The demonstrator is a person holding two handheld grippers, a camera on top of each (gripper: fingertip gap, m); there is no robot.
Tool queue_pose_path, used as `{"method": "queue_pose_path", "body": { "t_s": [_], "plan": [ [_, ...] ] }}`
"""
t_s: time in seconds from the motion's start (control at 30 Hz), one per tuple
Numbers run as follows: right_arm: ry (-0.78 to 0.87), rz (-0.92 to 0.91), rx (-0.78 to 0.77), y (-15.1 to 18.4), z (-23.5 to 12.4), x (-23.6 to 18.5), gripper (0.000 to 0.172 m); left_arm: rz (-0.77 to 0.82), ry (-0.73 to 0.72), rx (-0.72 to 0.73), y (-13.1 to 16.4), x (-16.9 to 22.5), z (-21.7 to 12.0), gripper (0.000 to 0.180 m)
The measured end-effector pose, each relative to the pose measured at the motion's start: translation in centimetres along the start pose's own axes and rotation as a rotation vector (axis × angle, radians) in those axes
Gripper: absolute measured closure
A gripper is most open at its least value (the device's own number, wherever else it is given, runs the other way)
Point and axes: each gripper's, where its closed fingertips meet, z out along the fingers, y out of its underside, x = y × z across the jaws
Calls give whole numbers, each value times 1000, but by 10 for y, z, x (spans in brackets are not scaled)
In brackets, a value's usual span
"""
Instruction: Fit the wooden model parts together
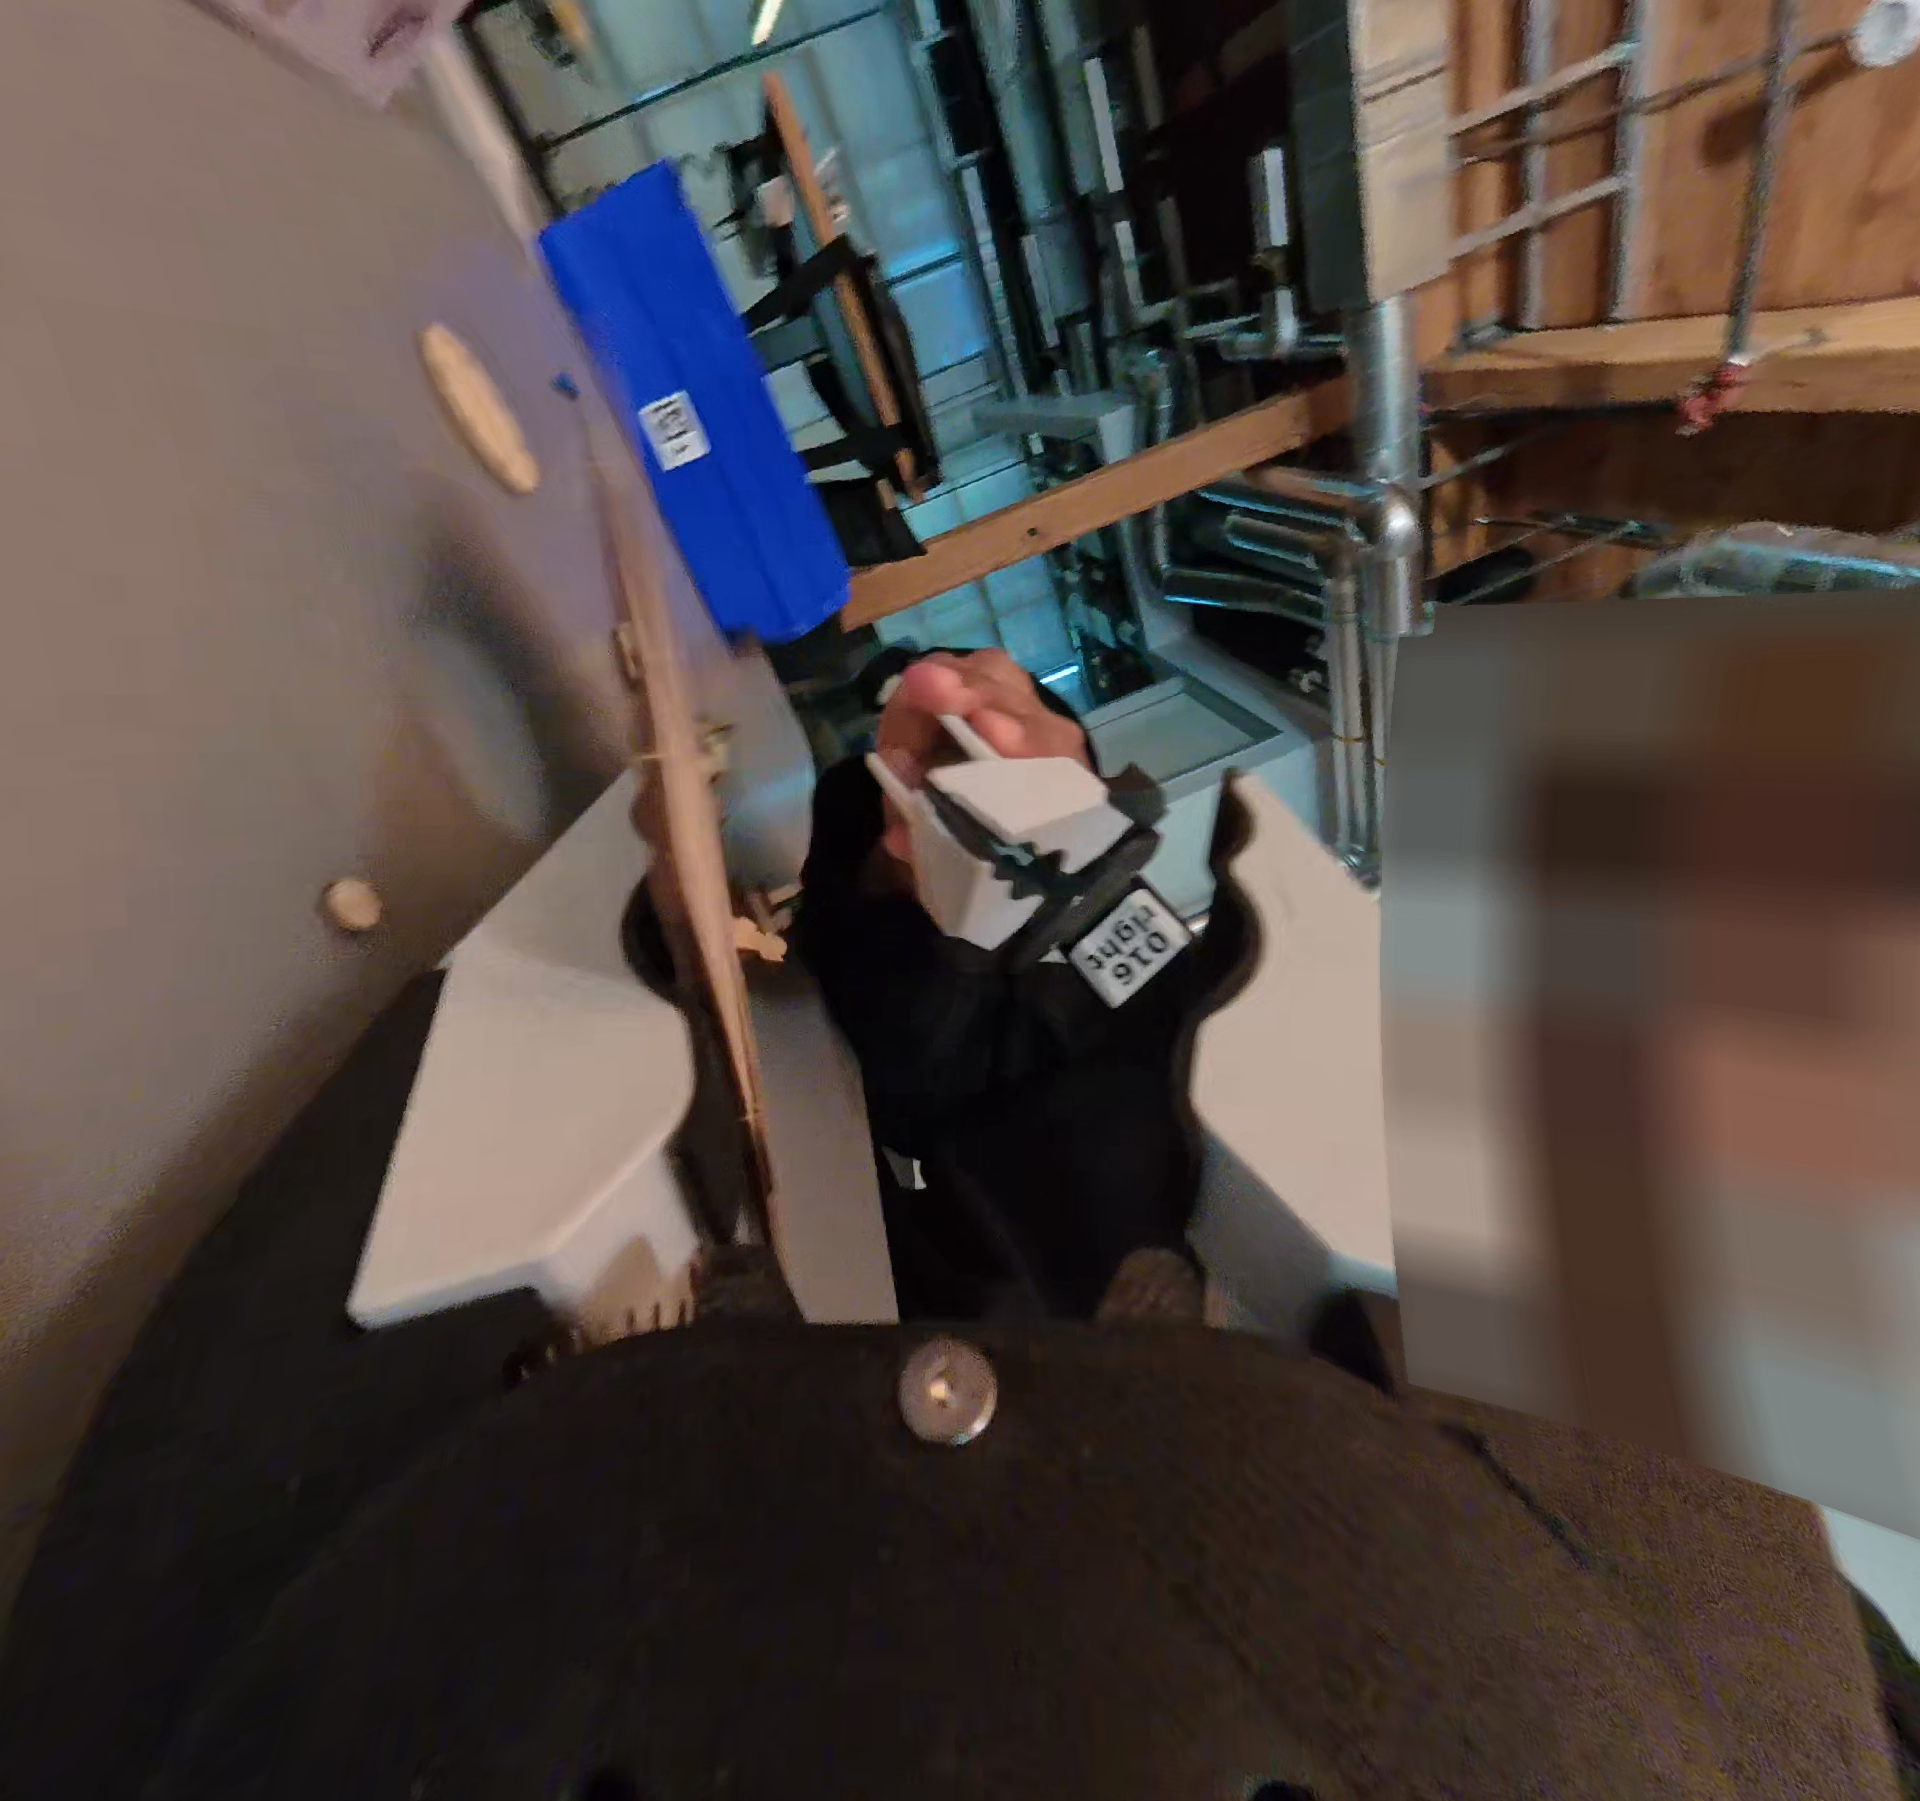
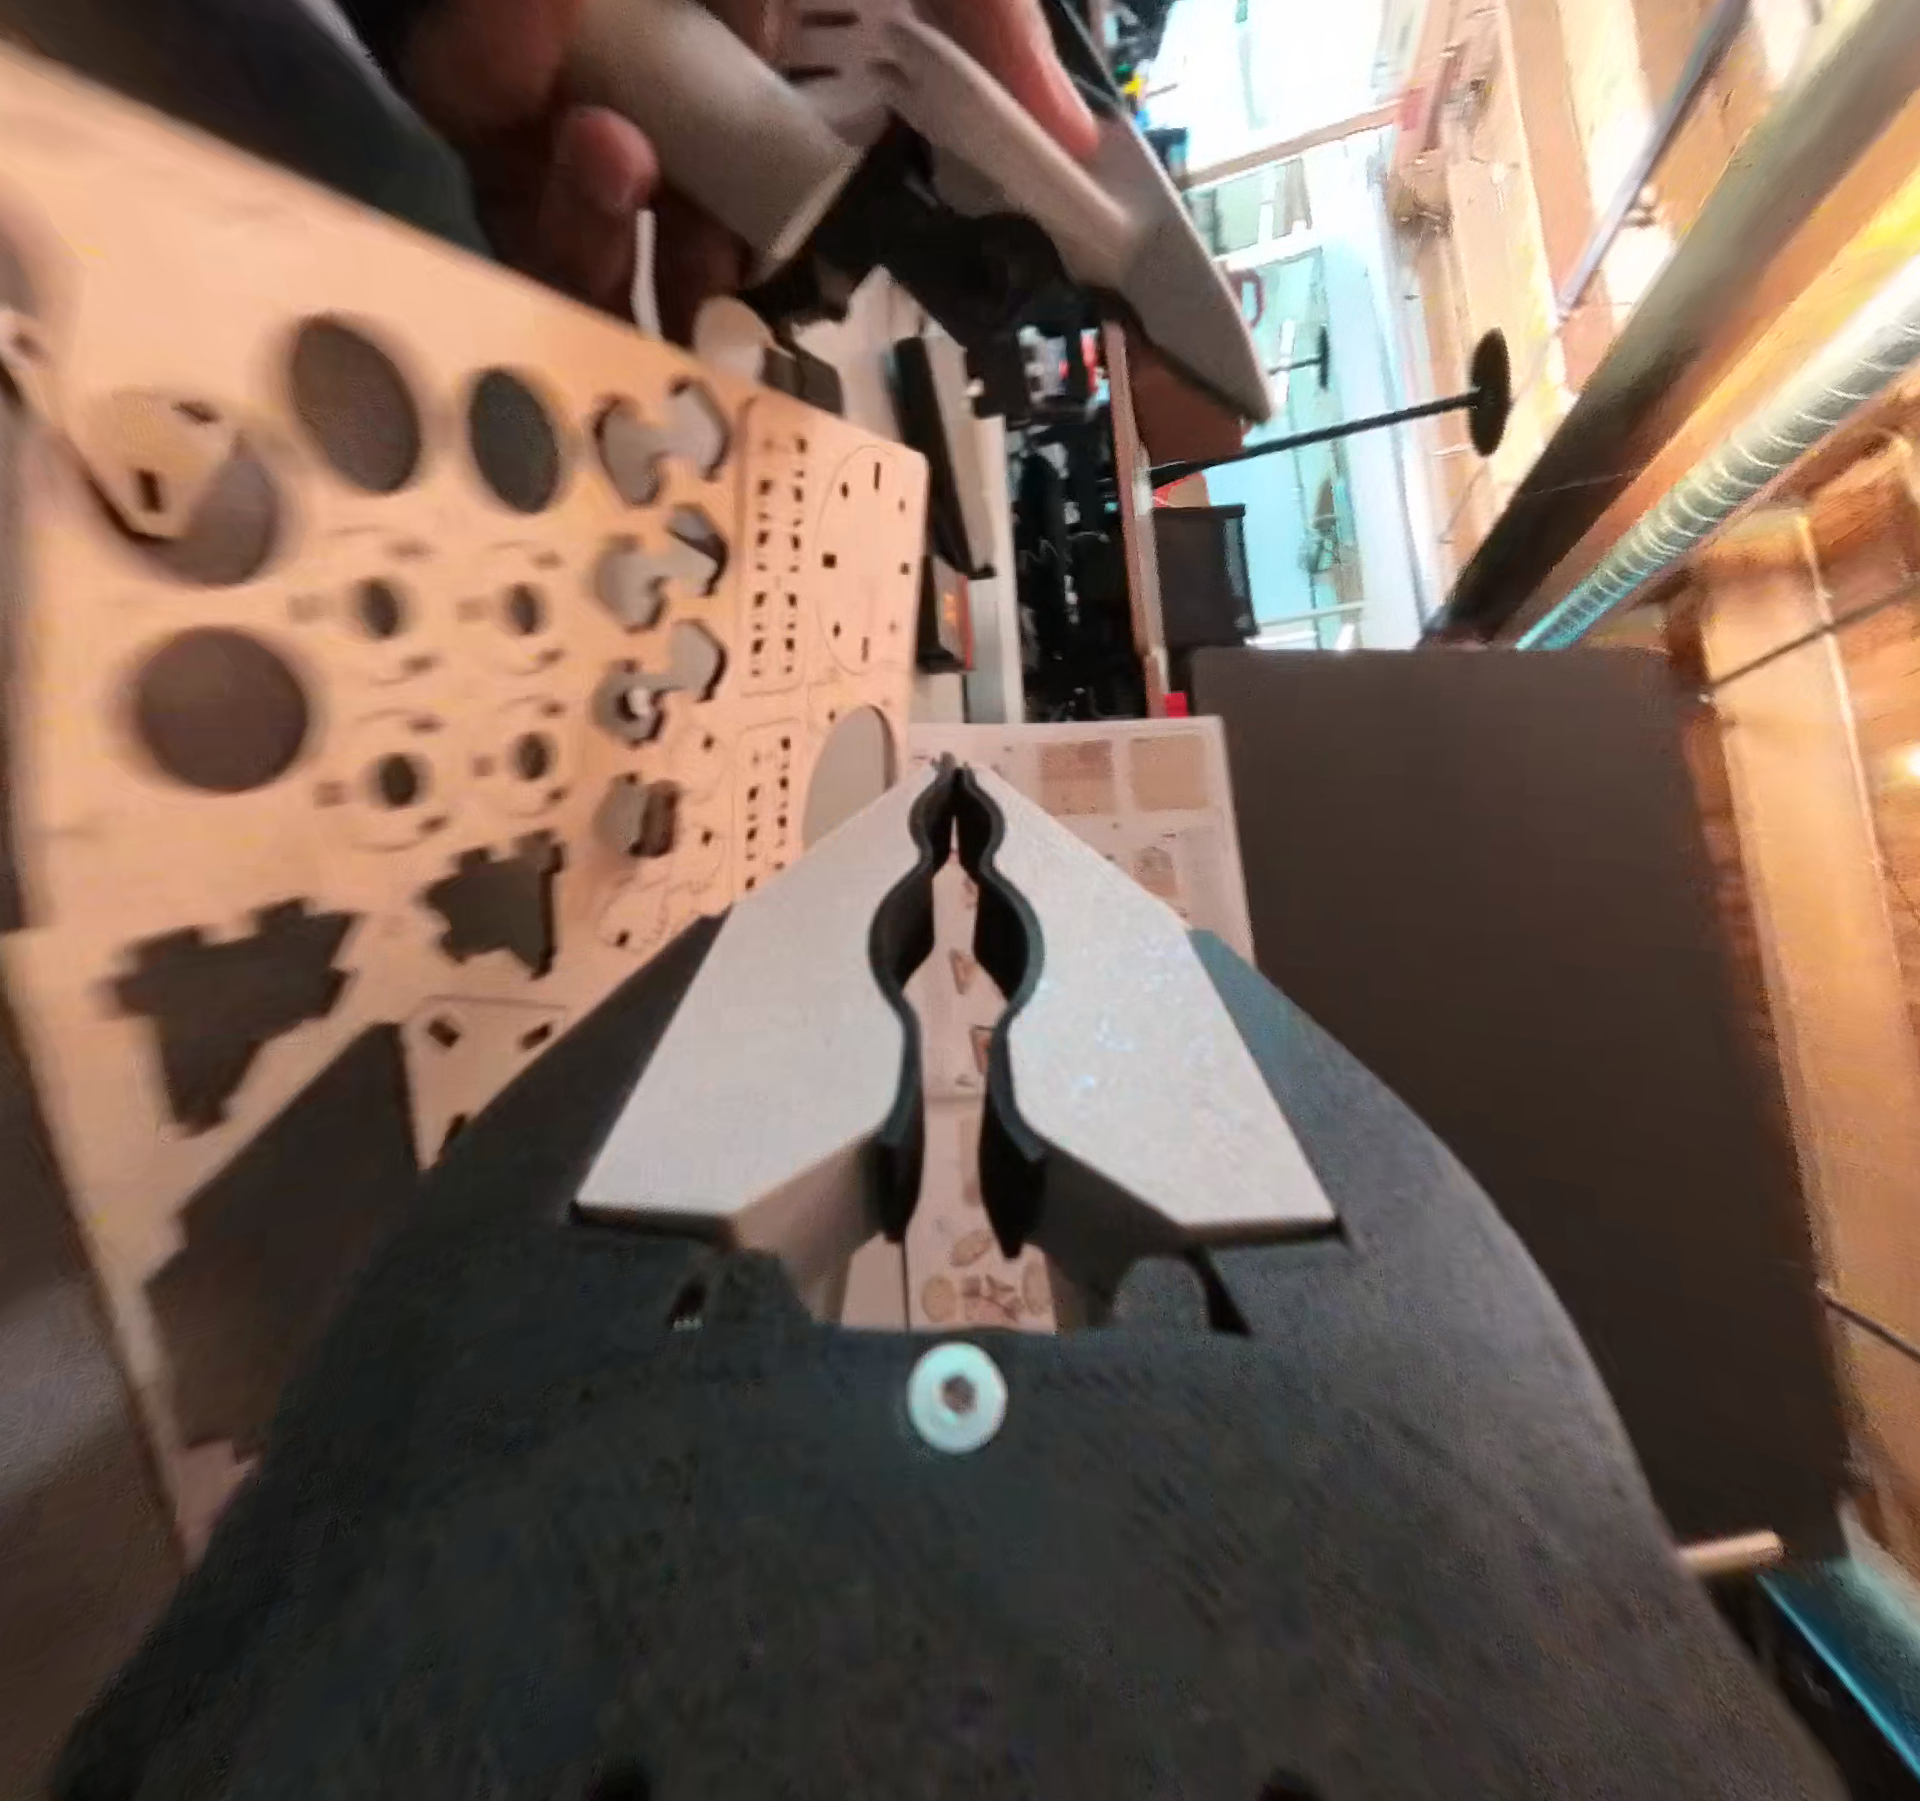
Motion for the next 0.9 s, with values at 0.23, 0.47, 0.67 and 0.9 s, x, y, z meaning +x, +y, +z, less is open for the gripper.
{"method": "queue_pose_path", "body": {
  "t_s": [0.23,0.47,0.67,0.9],
  "plan": [
    [-154,431,165,-2,-5,-1,172,12,-54,4,-1,-13,-2,156],
    [-423,796,347,-14,-29,-9,128,214,-227,10,-10,-17,-12,180],
    [-396,493,224,-23,-15,-54,136,283,-271,17,-12,-15,-13,180],
    [-296,369,127,-18,-3,-57,164,303,-304,12,-12,-17,-14,180]
  ]
}}
